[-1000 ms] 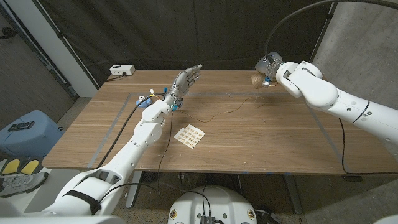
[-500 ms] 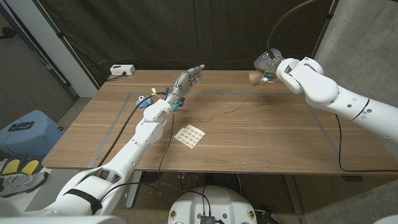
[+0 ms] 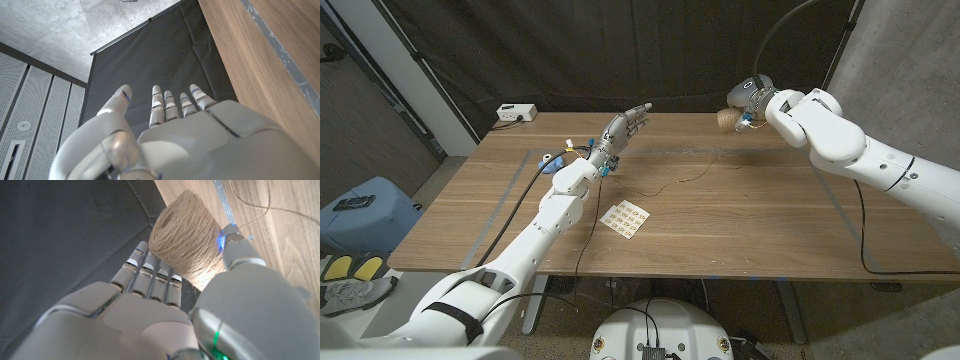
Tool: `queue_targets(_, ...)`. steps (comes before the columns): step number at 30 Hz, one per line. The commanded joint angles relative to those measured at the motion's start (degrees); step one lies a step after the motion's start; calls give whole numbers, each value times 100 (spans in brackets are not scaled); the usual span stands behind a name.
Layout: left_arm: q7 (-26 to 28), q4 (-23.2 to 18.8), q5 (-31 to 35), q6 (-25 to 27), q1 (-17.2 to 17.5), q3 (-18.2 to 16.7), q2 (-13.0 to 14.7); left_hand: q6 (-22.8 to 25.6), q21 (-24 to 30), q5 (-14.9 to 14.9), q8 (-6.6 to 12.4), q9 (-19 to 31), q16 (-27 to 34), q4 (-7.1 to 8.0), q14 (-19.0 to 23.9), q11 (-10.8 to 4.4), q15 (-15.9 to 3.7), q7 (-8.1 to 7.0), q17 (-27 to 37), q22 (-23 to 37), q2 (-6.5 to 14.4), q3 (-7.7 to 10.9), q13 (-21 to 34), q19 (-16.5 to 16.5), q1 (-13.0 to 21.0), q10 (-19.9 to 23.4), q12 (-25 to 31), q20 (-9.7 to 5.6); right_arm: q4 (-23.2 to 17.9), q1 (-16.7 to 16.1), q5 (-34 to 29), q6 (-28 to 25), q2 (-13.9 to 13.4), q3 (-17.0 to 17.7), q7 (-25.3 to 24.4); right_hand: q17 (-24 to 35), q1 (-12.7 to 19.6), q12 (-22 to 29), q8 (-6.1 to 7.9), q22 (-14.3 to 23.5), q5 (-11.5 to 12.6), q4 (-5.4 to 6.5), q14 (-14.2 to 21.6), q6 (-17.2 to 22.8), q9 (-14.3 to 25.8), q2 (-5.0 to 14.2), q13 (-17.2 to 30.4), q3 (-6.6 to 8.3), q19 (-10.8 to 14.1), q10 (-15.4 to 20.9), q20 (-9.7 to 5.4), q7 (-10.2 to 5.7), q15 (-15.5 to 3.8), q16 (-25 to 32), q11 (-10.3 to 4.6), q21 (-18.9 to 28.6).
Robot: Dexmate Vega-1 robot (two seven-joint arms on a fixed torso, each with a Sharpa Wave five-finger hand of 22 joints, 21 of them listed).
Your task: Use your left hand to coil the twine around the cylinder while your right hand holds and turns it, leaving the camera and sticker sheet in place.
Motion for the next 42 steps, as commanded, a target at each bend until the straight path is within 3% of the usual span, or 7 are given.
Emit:
queue_targets(1, 69, -116, 49, 19, 31, 66, 56, 39, -10, 45, 11, 4, -1, -68, 14, -8, -2, 12, 14, 6, 7, 30, 10, 27, 114, 48, 6, -9, -55, 3, 224, -169, 9, 17, -220, 43, 198, -5, 22, 24, -15, 131, 175, 11, 24, 128, -3, 152, 58, 113, -35, 6, -669, 87, -90, 12)
queue_targets(7, 102, -128, 87, 22, 18, 96, 83, 7, -13, 62, -4, 3, -4, -109, 8, -11, 31, 34, 15, 5, -8, 36, 9, 26, 170, 33, -4, 12, -22, 51, 291, -184, 31, 6, -320, 128, 272, -6, 14, 25, -38, 128, 387, 10, 22, 151, -21, 118, 111, 142, -86, -3, -763, 223, -102, 22)
queue_targets(11, 185, -165, 201, 36, -2, 139, 142, -31, -13, 77, -18, 2, -2, -137, 12, -11, 40, 19, 15, 5, -22, 38, 9, 32, 218, 21, -11, 16, 13, 116, 296, -153, 59, -35, -308, 207, 322, 41, 17, 27, -59, 129, 465, 35, 21, 160, -24, 76, 138, 273, -111, -18, -793, 304, -224, 24)
queue_targets(29, -34, 187, 182, -60, -250, 305, 104, -126, -12, 104, -14, 0, 5, -252, 50, -32, 59, -89, 17, -5, -141, 70, 11, 96, 517, 23, -15, 34, -90, 244, 644, -293, 262, -48, -318, 474, 486, 124, 55, 34, -107, 127, 665, 184, 22, 206, 3, -43, 228, 433, -169, 0, -787, 549, -252, 38)
queue_targets(42, -77, 367, 171, -90, -360, 360, 45, -139, -19, 112, -3, -1, 3, -262, 52, -26, 67, -95, 18, -6, -175, 102, 12, 102, 689, 23, -16, 35, -204, 168, 1305, -433, 303, 105, -719, 604, 555, 189, 90, 38, -127, 140, 745, 308, 27, 218, 23, -106, 288, 556, -192, -1, -786, 650, -242, 50)
